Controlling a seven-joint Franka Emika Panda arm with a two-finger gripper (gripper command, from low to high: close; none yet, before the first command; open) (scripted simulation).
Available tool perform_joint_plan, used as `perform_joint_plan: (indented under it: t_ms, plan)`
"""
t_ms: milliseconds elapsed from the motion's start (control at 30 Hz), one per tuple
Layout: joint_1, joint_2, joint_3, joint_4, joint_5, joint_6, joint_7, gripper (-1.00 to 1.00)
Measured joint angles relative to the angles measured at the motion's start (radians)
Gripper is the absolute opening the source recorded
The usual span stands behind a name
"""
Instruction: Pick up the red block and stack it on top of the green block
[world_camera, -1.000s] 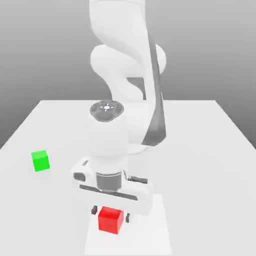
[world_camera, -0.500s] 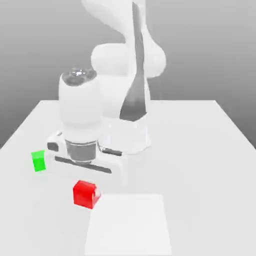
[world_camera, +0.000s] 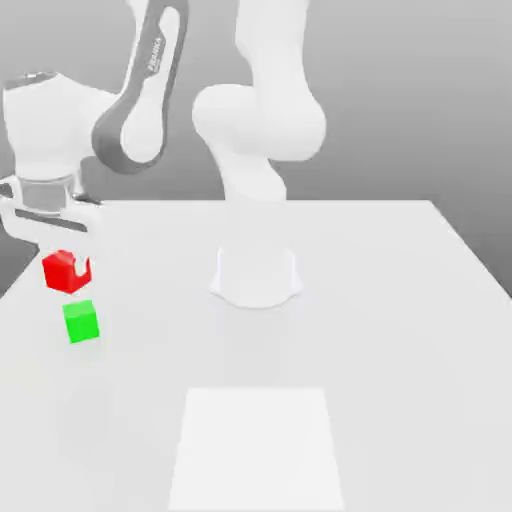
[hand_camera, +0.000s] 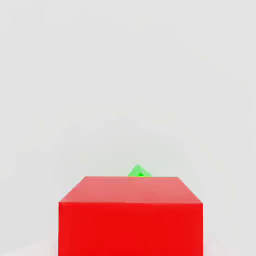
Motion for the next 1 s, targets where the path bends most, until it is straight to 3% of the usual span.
perform_joint_plan:
  t_ms: [1000]
  plan:
    - [0.15,0.264,-0.072,0.003,0.324,0.242,-0.23,-1.0]
